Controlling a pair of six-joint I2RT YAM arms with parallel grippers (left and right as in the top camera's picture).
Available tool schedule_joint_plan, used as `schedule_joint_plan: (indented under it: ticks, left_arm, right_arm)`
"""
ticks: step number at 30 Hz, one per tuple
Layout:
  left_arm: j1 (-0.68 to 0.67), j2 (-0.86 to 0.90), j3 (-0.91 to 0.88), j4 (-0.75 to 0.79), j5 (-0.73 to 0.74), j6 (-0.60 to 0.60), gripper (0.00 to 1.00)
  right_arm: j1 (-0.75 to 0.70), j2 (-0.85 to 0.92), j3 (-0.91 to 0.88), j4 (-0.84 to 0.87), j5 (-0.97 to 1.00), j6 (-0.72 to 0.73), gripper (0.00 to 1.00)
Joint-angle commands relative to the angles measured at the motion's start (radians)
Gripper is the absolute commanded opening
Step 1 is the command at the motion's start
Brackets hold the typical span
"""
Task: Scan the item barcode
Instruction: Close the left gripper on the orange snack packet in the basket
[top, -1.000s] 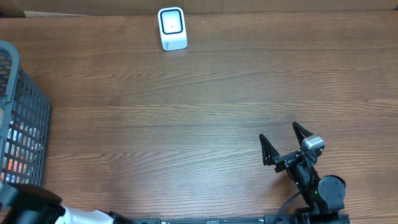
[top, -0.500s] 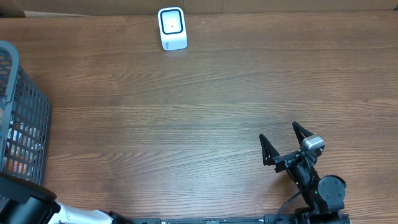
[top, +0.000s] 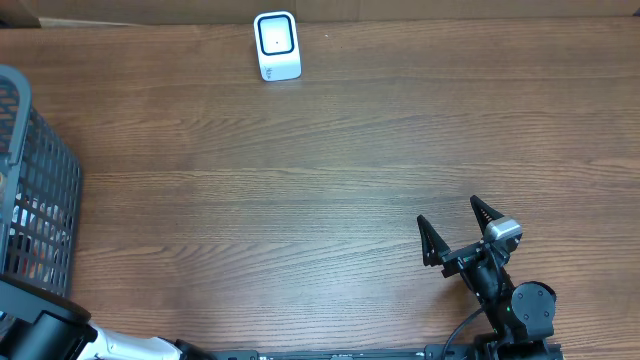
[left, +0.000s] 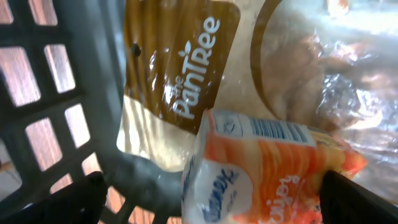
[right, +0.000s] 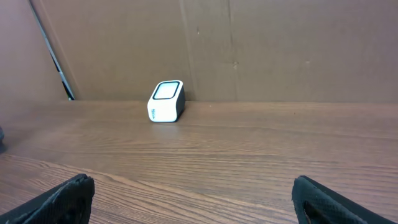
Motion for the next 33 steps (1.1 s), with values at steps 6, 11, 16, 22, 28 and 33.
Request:
schedule_joint_plan:
  ticks: [6, 11, 16, 22, 28, 33]
  left_arm:
    - [-0.030, 0.010, -0.077, 0.070, -0.010, 0.027, 0.93]
    - [-0.045, 0.010, -0.078, 0.079, -0.009, 0.050, 0.80]
    - [-0.045, 0.009, -0.074, 0.082, -0.001, 0.050, 0.71]
    - [-0.045, 0.008, -0.036, 0.056, 0.006, 0.050, 0.26]
    - [-0.045, 0.008, 0.047, -0.014, 0.006, 0.049, 0.04]
    - [-0.047, 0.007, 0.158, -0.100, 0.029, 0.049, 0.04]
  right_arm:
    - [-0.003, -0.010, -0.010, 0.007, 0.003, 0.008, 1.00]
    - [-0.003, -0.010, -0.010, 0.007, 0.004, 0.008, 1.00]
    - [-0.003, -0.010, -0.010, 0.007, 0.004, 0.008, 1.00]
    - [-0.003, -0.010, -0.010, 0.007, 0.004, 0.008, 1.00]
    - [-0.003, -0.010, -0.010, 0.007, 0.004, 0.008, 1.00]
    - [-0.003, -0.010, -0.010, 0.007, 0.004, 0.008, 1.00]
